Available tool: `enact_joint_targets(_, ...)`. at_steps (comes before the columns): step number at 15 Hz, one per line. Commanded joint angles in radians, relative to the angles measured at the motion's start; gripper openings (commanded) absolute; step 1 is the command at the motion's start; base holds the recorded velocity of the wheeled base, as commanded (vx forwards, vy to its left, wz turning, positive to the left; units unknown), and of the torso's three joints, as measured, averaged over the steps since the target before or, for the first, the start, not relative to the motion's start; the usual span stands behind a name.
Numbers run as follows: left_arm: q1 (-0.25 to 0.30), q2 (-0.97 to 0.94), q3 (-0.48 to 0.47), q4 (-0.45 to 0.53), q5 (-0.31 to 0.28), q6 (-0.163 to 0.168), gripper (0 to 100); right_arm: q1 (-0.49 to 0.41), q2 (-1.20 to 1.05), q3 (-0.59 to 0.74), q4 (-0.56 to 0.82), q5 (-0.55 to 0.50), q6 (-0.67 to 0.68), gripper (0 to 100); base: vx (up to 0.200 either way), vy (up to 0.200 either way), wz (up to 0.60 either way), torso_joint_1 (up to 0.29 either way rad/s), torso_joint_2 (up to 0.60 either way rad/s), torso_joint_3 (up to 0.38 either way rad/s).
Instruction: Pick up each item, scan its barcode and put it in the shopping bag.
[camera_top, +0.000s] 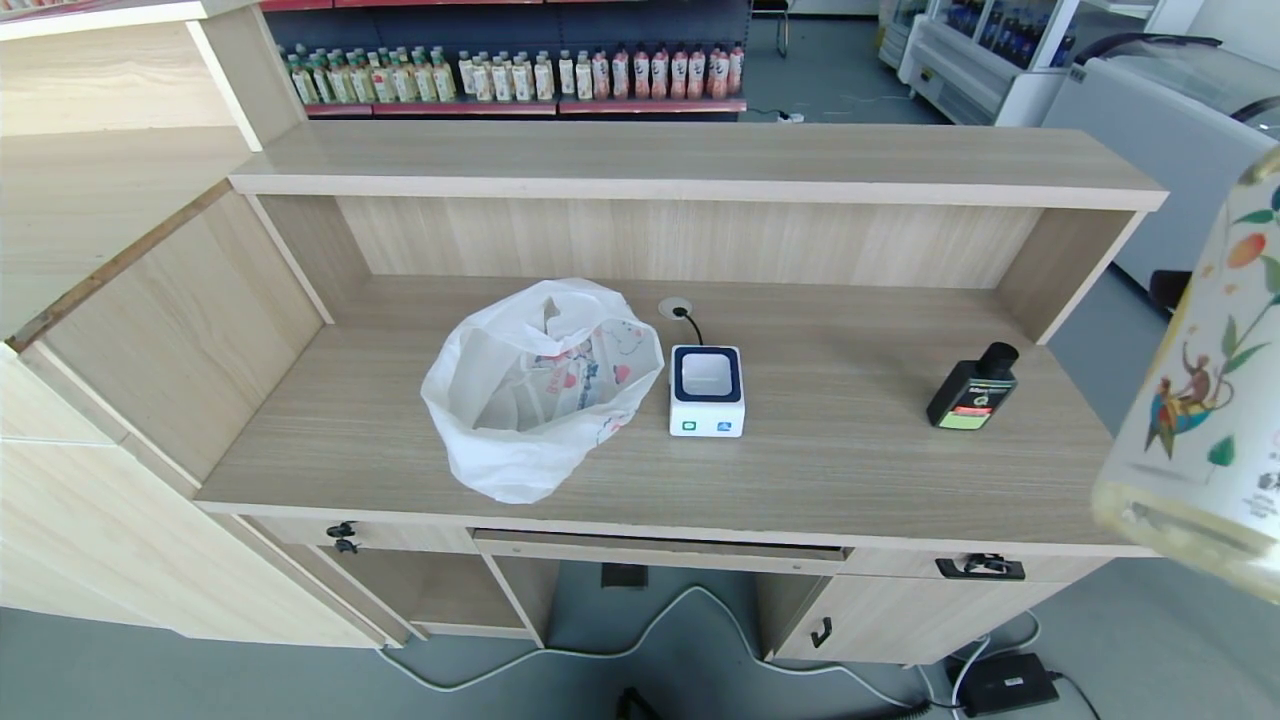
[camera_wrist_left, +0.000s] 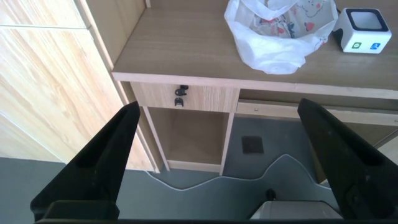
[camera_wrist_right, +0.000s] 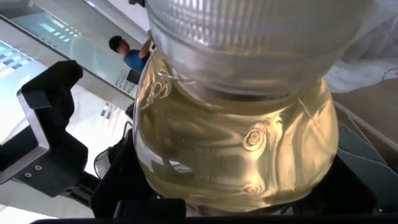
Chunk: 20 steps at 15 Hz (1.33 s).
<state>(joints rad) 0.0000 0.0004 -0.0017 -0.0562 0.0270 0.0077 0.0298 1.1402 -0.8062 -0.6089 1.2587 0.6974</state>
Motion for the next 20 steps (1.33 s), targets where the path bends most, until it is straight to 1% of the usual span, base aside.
enact_joint_targets(1, 0.0, 0.0, 0.0, -0.001, 0.001, 0.0, 100, -0.105, 0.047, 0.059, 0.0, -0.041, -0.105, 0, 0.0, 0.0, 0.0, 0.0, 0.0, 0.0)
enact_joint_targets(2, 0.0, 0.0, 0.0, -0.001, 0.001, 0.0, 100, -0.143, 0.05, 0.085, 0.0, -0.074, -0.153, 0, 0.0, 0.0, 0.0, 0.0, 0.0, 0.0)
enact_joint_targets(3, 0.0, 0.0, 0.0, -0.001, 0.001, 0.0, 100, -0.208, 0.081, 0.125, 0.005, -0.193, -0.282, 0, 0.0, 0.0, 0.0, 0.0, 0.0, 0.0)
enact_joint_targets(4, 0.0, 0.0, 0.0, -0.001, -0.001, 0.0, 100, -0.246, 0.125, 0.128, 0.024, -0.337, -0.409, 0, 0.0, 0.0, 0.0, 0.0, 0.0, 0.0)
enact_joint_targets(6, 0.0, 0.0, 0.0, -0.001, -0.001, 0.0, 100, -0.266, 0.205, 0.093, 0.127, -0.679, -0.63, 0, 0.0, 0.0, 0.0, 0.0, 0.0, 0.0)
enact_joint_targets(7, 0.0, 0.0, 0.0, -0.001, 0.001, 0.0, 100, -0.28, 0.234, 0.091, 0.132, -0.765, -0.708, 0, 0.0, 0.0, 0.0, 0.0, 0.0, 0.0)
enact_joint_targets(8, 0.0, 0.0, 0.0, -0.001, -0.001, 0.0, 100, -0.309, 0.256, 0.116, 0.121, -0.772, -0.777, 0, 0.0, 0.0, 0.0, 0.0, 0.0, 0.0)
enact_joint_targets(9, 0.0, 0.0, 0.0, -0.001, 0.001, 0.0, 100, -0.346, 0.277, 0.137, 0.121, -0.786, -0.906, 0, 0.0, 0.0, 0.0, 0.0, 0.0, 0.0)
enact_joint_targets(10, 0.0, 0.0, 0.0, -0.001, -0.001, 0.0, 100, -0.393, 0.316, 0.143, 0.118, -0.806, -1.107, 0, 0.0, 0.0, 0.0, 0.0, 0.0, 0.0)
enact_joint_targets(11, 0.0, 0.0, 0.0, -0.001, 0.001, 0.0, 100, -0.416, 0.337, 0.133, 0.115, -0.805, -1.237, 0, 0.0, 0.0, 0.0, 0.0, 0.0, 0.0)
enact_joint_targets(14, 0.0, 0.0, 0.0, -0.001, 0.001, 0.0, 100, -0.433, 0.363, 0.102, 0.029, -0.803, -1.418, 0, 0.0, 0.0, 0.0, 0.0, 0.0, 0.0)
enact_joint_targets(16, 0.0, 0.0, 0.0, -0.001, 0.001, 0.0, 100, -0.435, 0.369, 0.078, -0.066, -0.803, -1.593, 0, 0.0, 0.0, 0.0, 0.0, 0.0, 0.0)
enact_joint_targets(17, 0.0, 0.0, 0.0, -0.001, 0.001, 0.0, 100, -0.435, 0.371, 0.079, -0.106, -0.799, -1.656, 0, 0.0, 0.0, 0.0, 0.0, 0.0, 0.0)
enact_joint_targets(19, 0.0, 0.0, 0.0, -0.001, 0.001, 0.0, 100, -0.432, 0.371, 0.076, -0.118, -0.743, -1.707, 0, 0.0, 0.0, 0.0, 0.0, 0.0, 0.0)
enact_joint_targets(20, 0.0, 0.0, 0.0, -0.001, 0.001, 0.0, 100, -0.427, 0.372, 0.073, -0.118, -0.725, -1.722, 0, 0.0, 0.0, 0.6, 0.007, 0.0, 0.007)
